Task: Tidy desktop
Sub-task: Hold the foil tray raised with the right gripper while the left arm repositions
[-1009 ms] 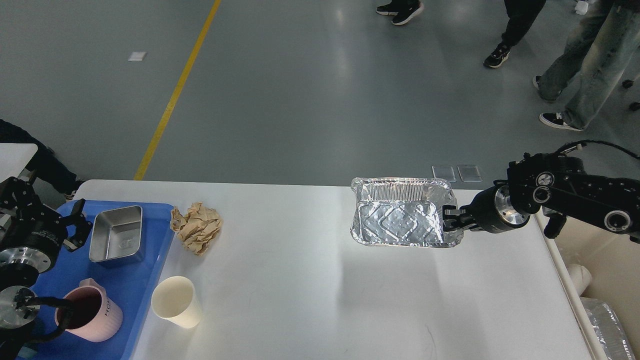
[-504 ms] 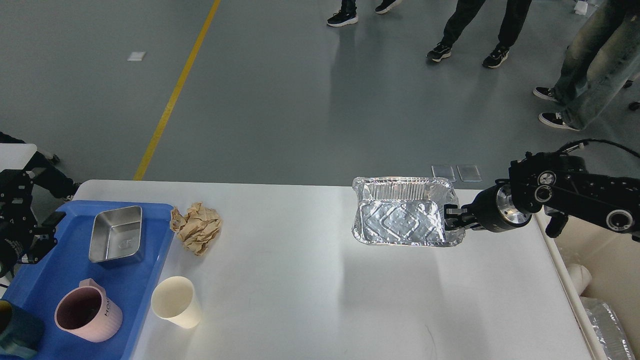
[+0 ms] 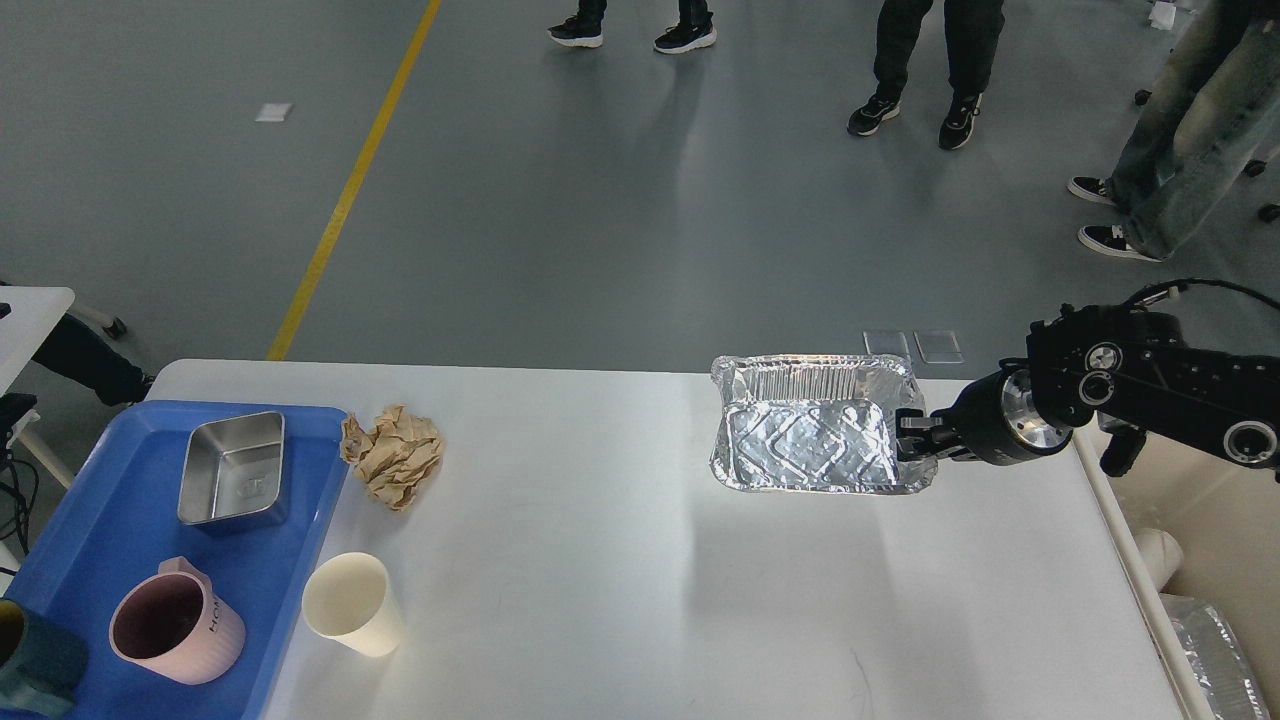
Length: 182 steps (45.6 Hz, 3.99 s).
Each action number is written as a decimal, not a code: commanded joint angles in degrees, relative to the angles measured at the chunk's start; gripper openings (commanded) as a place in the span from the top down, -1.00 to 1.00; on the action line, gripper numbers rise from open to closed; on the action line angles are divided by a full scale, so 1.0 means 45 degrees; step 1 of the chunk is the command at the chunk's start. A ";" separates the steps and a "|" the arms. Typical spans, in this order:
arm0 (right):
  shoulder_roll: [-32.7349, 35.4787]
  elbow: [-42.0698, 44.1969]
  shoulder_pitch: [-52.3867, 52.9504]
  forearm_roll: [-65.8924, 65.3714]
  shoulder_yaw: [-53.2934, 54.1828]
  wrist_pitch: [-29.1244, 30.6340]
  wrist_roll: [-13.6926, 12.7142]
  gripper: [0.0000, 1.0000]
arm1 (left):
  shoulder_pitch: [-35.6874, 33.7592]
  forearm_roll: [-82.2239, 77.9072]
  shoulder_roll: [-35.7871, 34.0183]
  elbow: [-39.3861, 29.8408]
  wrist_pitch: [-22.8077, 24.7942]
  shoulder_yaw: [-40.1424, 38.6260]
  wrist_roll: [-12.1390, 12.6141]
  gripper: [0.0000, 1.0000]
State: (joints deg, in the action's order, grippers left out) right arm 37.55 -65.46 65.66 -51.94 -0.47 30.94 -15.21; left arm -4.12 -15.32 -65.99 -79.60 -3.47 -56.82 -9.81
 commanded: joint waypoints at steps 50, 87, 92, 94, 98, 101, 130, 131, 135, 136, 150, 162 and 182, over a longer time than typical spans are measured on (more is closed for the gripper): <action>0.1168 -0.0864 0.0018 -0.0020 -0.0013 0.0019 -0.0195 1.00 | 0.0389 -0.1146 -0.3753 -0.1001 0.1417 0.2254 0.0247 -0.94; 0.1988 -0.1488 0.0331 -0.0020 -0.0091 0.0059 -0.0215 1.00 | -0.2911 -1.0620 -0.0630 -0.4713 0.3526 0.2957 0.3899 -0.94; 0.2106 -0.1547 0.0311 -0.0020 -0.0110 0.0059 -0.0215 1.00 | -0.3361 -1.0640 -0.0591 -0.4713 0.3487 0.3524 0.3919 -0.94; 0.2106 -0.1547 0.0311 -0.0039 -0.0110 0.0059 -0.0215 1.00 | -0.3497 -1.0640 -0.0591 -0.4713 0.3487 0.3661 0.3938 -0.94; 0.2106 -0.1567 0.0292 -0.0039 -0.0110 0.0059 -0.0215 1.00 | -0.3576 -1.0640 -0.0629 -0.4713 0.3487 0.3739 0.3939 -0.94; 0.2106 -0.1567 0.0273 -0.0039 -0.0110 0.0059 -0.0215 1.00 | -0.3537 -1.0640 -0.0688 -0.4713 0.3506 0.3759 0.3939 -0.94; 0.2106 -0.1567 0.0116 -0.0039 -0.0052 0.0039 -0.0215 1.00 | -0.3518 -1.0640 -0.1586 -0.4694 0.3565 0.4462 0.3899 -0.94; 0.2106 -0.1547 0.0097 -0.0039 -0.0052 0.0039 -0.0215 1.00 | -0.3518 -1.0640 -0.1606 -0.4694 0.3565 0.4462 0.3880 -0.94; 0.2106 -0.1567 0.0097 -0.0039 -0.0032 0.0039 -0.0215 1.00 | -0.3518 -1.0620 -0.1626 -0.4694 0.3585 0.4462 0.3860 -0.94; 0.2106 -0.1567 0.0097 -0.0039 -0.0032 0.0039 -0.0215 1.00 | -0.3518 -1.0620 -0.1626 -0.4694 0.3585 0.4462 0.3841 -0.94; 0.2086 -0.1547 0.0058 -0.0039 -0.0032 0.0039 -0.0215 1.00 | -0.3498 -1.0581 -0.1548 -0.4616 0.3916 0.4462 0.3782 -0.94; 0.2106 -0.1547 0.0018 -0.0039 -0.0032 0.0039 -0.0215 1.00 | -0.3478 -1.0640 -0.1567 -0.4616 0.3956 0.4716 0.3782 -0.94; 0.2086 -0.1547 -0.0060 -0.0059 -0.0013 0.0039 -0.0215 1.00 | -0.3498 -1.0718 -0.1352 -0.4381 0.3956 0.5047 0.3763 -0.94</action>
State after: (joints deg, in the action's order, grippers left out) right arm 47.00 -72.42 65.43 -52.21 -0.52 31.11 -16.17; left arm -19.92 -63.35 -72.40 -99.56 14.33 -34.99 7.19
